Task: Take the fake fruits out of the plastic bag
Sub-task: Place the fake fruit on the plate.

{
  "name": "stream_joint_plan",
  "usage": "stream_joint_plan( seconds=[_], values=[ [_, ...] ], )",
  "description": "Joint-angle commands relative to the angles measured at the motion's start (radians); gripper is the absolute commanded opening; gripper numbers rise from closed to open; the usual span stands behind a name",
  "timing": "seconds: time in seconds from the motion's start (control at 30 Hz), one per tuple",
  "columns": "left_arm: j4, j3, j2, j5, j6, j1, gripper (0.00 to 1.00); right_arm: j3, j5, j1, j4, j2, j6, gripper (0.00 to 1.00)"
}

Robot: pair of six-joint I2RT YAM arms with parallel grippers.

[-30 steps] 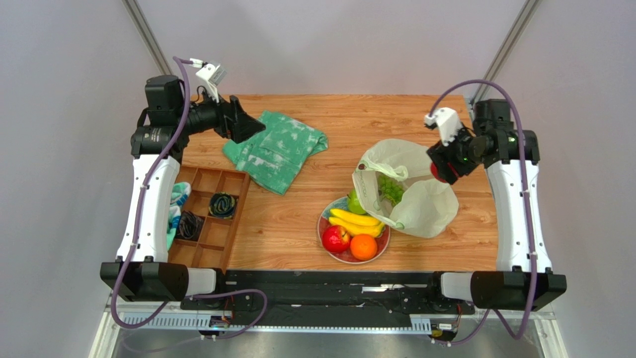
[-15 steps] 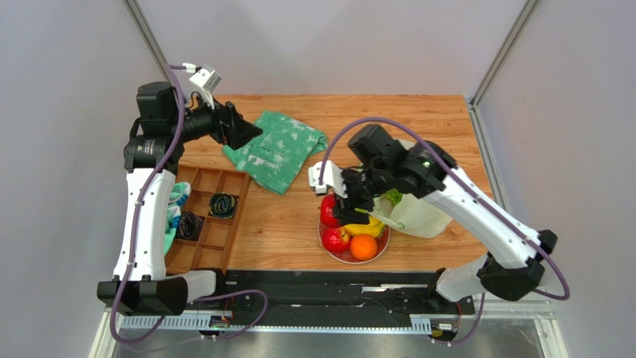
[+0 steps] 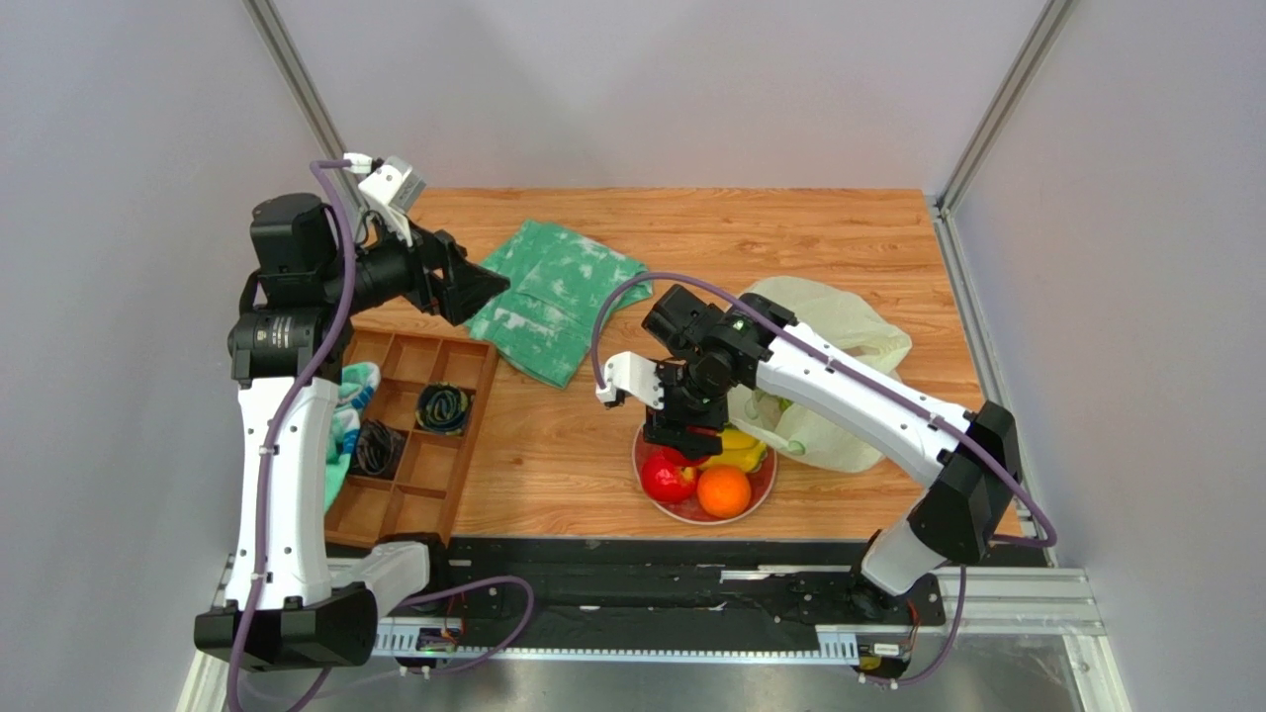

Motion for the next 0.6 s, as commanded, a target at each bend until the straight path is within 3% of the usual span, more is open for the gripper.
stream_joint_plan(
  seconds=[0.0,0.13,0.2,0.23,0.43,0.57],
  values=[
    [0.011,0.0,-0.004,0.012,0.022,0.01,0.98,-0.059,0.095,-0.028,0.054,-0.034,0.047,0.51],
    [0.017,0.001,0.012,0.016,0.011,0.012,0.98,-0.109,0.139,-0.034,0.069,-0.025,0.056,0.56],
    [0.021,0.003,0.015,0.019,0.005,0.012,0.98,-0.127,0.158,-0.034,0.096,-0.032,0.071,0.81],
    [0.023,0.004,0.018,0.021,0.005,0.012,0.98,-0.124,0.15,-0.034,0.099,-0.039,0.076,1.0],
    [0.056,0.008,0.067,0.068,-0.053,0.009,0.98,0.095,-0.038,-0.036,0.066,-0.135,0.103,1.0],
    [0.06,0.076,0.139,0.055,-0.047,-0.053,0.98,0.166,-0.074,-0.036,0.288,-0.273,0.235,1.0]
  ],
)
